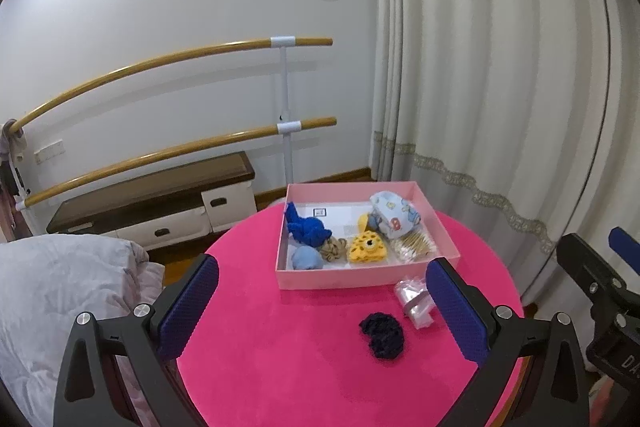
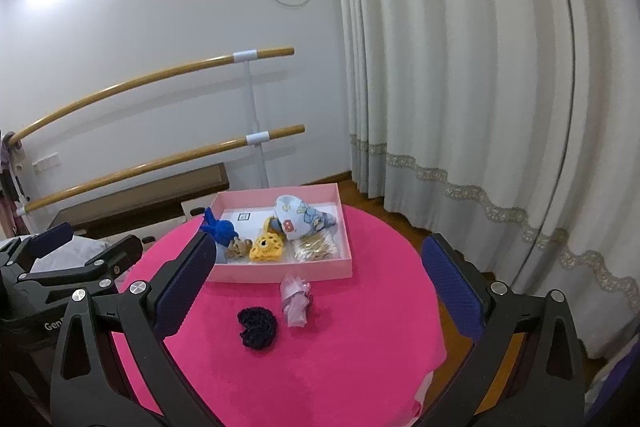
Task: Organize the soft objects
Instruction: 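Withdraw both open tools from the box back over the table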
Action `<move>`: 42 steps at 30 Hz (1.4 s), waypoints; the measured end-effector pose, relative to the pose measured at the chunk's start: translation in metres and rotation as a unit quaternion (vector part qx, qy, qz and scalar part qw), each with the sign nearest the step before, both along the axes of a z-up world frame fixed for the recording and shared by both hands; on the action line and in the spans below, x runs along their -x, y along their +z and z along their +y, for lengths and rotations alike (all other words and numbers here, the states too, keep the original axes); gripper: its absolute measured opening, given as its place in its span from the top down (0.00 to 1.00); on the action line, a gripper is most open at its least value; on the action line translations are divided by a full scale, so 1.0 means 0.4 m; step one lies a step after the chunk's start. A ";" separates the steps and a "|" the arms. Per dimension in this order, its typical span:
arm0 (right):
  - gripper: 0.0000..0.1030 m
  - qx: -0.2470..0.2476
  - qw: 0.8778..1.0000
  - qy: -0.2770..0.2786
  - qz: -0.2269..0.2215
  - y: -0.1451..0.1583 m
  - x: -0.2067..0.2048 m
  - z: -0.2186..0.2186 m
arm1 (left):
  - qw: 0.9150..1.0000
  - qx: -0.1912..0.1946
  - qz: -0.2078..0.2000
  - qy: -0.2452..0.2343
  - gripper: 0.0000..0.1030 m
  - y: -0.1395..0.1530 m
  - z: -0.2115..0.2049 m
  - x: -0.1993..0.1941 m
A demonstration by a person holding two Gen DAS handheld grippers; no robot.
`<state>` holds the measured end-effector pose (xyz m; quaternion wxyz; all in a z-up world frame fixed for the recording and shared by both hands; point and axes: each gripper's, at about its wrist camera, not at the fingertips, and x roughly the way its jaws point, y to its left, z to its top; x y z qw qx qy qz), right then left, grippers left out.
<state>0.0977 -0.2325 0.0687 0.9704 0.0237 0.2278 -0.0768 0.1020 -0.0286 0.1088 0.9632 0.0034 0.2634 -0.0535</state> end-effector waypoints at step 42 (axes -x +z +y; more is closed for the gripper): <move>0.00 0.003 0.999 -0.030 0.036 -0.051 -0.042 -0.048 | 0.998 -0.006 0.054 0.009 0.00 -0.075 -0.011 -0.104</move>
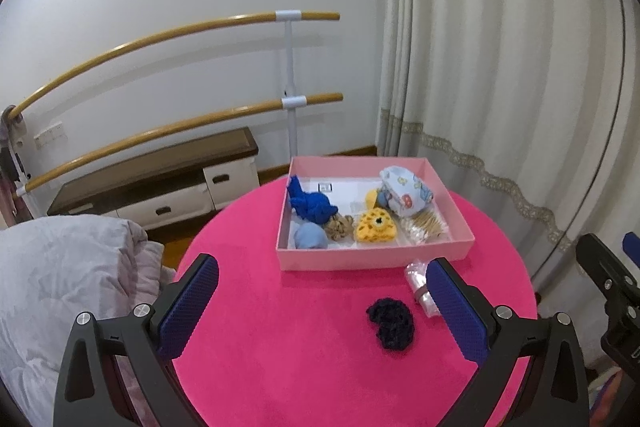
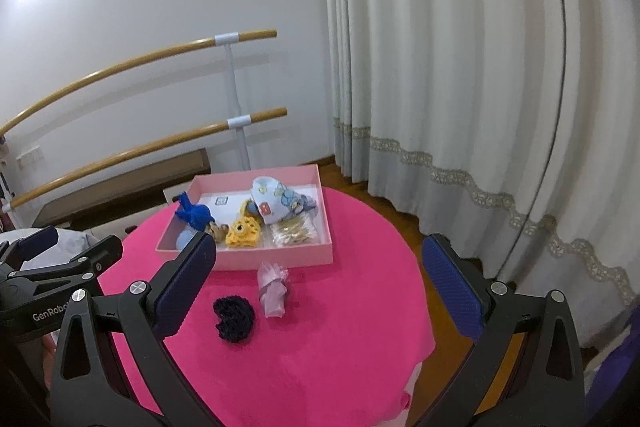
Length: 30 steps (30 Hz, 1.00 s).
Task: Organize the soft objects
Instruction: 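Withdraw both open tools from the box back over the table, then lower the left tool onto the navy scrunchie while the right tool lowers onto the plastic bag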
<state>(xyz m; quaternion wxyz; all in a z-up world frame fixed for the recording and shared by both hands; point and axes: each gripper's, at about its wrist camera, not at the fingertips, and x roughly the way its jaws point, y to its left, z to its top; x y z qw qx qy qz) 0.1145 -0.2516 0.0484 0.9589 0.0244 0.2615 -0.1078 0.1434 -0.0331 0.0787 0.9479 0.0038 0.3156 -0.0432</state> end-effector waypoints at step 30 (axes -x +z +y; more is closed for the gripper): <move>0.00 -0.025 0.976 -0.074 0.201 -0.272 -0.169 -0.134 | 0.980 -0.050 0.189 -0.048 0.00 -0.337 -0.128 -0.325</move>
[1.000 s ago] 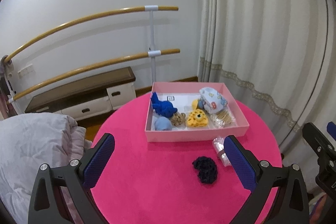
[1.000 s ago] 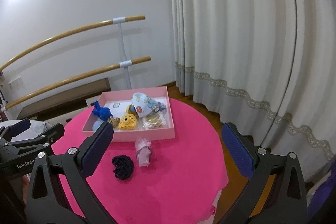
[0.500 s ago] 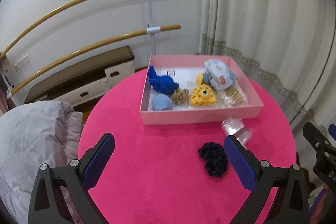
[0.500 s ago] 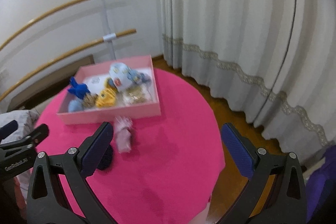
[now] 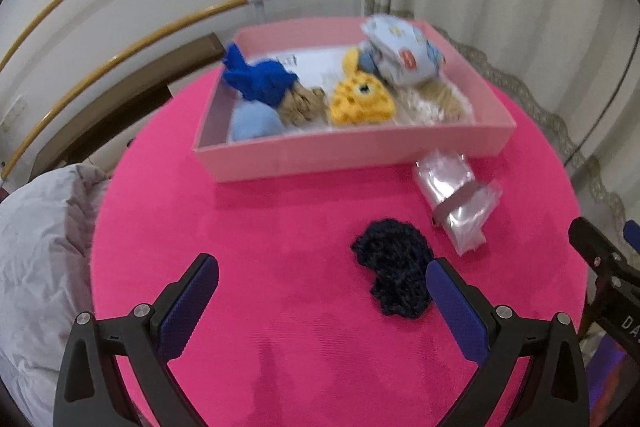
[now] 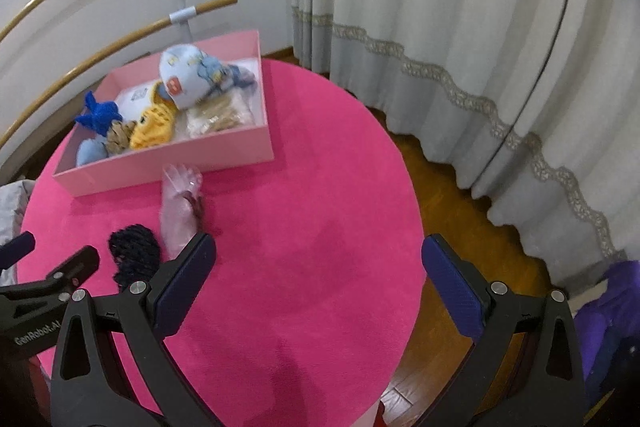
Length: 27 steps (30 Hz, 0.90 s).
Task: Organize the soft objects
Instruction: 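Lower the left tool onto the navy scrunchie while the right tool lowers onto the plastic bag, then grasp the navy scrunchie with the left tool while the right tool grasps the clear plastic bag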
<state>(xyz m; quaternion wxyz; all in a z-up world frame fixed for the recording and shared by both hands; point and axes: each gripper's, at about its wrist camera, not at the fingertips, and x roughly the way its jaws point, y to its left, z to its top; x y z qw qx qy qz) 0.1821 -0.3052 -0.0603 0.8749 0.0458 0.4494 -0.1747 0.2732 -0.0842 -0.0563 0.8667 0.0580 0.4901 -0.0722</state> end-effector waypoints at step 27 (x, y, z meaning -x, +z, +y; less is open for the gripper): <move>0.00 -0.041 0.998 0.009 0.053 -0.079 -0.040 -0.044 | 0.998 0.045 0.038 -0.026 0.84 -0.130 -0.050 -0.067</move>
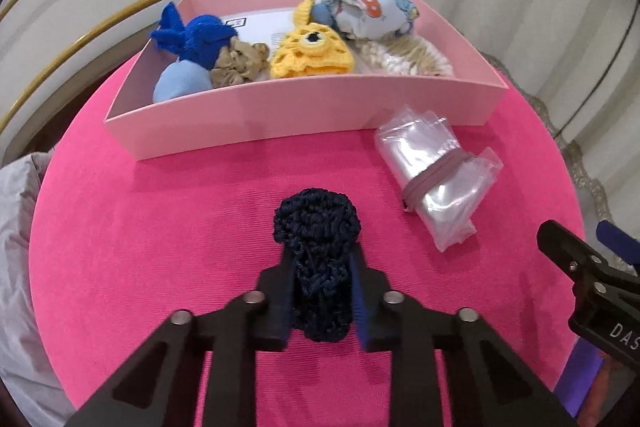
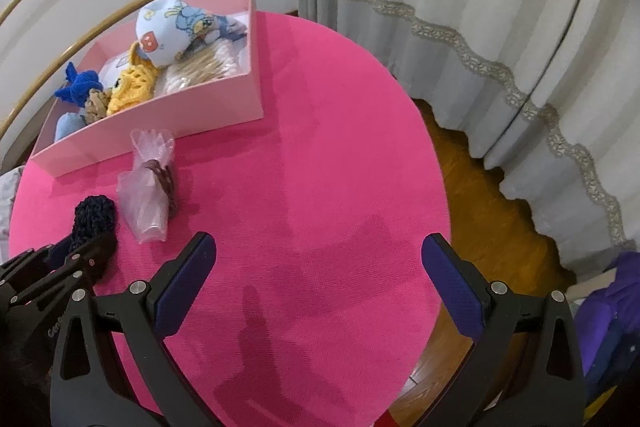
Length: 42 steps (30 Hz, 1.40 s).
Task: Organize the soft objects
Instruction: 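Grasp the navy scrunchie with the left tool while the right tool grasps the clear plastic bag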
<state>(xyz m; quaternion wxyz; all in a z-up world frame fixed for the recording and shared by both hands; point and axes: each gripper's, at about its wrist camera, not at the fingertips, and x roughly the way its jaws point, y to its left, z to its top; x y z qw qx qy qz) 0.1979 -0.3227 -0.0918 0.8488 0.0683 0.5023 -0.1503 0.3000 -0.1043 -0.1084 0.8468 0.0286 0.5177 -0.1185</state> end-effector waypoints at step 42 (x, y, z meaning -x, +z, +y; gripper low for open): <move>0.63 -0.020 0.993 0.112 0.020 -0.075 -0.194 0.220 | 0.998 0.001 -0.005 0.063 0.82 -0.002 0.147 -0.096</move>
